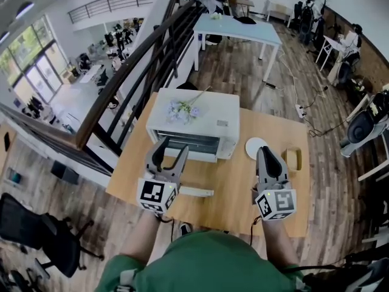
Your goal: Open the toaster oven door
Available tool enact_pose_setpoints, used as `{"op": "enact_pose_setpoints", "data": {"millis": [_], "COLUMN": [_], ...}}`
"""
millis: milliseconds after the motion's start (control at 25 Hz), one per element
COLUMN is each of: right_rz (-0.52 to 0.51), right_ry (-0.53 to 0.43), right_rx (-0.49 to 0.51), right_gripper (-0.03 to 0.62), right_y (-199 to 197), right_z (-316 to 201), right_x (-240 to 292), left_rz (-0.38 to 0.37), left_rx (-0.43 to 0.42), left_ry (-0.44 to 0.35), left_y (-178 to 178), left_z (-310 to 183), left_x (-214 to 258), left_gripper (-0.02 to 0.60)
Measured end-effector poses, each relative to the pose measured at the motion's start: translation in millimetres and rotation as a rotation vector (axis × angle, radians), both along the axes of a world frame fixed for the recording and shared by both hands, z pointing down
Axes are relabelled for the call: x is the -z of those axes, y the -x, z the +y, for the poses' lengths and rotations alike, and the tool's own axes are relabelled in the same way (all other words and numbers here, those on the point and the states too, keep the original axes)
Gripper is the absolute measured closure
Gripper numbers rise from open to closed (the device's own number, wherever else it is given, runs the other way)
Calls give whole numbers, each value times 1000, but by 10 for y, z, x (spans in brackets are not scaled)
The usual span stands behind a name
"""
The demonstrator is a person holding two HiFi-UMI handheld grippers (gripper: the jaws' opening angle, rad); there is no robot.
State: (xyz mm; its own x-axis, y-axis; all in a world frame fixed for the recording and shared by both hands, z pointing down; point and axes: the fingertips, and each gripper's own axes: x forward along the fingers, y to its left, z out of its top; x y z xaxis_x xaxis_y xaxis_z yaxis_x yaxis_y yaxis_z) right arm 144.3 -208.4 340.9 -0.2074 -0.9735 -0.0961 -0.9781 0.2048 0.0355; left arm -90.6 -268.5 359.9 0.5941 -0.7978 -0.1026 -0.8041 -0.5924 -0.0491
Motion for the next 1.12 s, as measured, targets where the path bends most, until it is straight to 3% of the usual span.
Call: {"op": "enact_pose_setpoints", "data": {"millis": [120, 440, 1120], "right_rz": [14, 40, 45], "right_ry": [-25, -36, -29], "right_rx": [7, 10, 44], "right_gripper": [540, 540, 540], "right_y": [-7, -15, -2], "right_z": [29, 20, -10], "right_x": [75, 81, 73], "left_rz": [-41, -56, -74], "left_rx": [32, 44, 70], "left_ry": [-32, -65, -35], "left_y": [11, -12, -29], "left_z": [33, 37, 26], "left_x": [-6, 52, -3], "left_gripper": [351, 353, 353]}}
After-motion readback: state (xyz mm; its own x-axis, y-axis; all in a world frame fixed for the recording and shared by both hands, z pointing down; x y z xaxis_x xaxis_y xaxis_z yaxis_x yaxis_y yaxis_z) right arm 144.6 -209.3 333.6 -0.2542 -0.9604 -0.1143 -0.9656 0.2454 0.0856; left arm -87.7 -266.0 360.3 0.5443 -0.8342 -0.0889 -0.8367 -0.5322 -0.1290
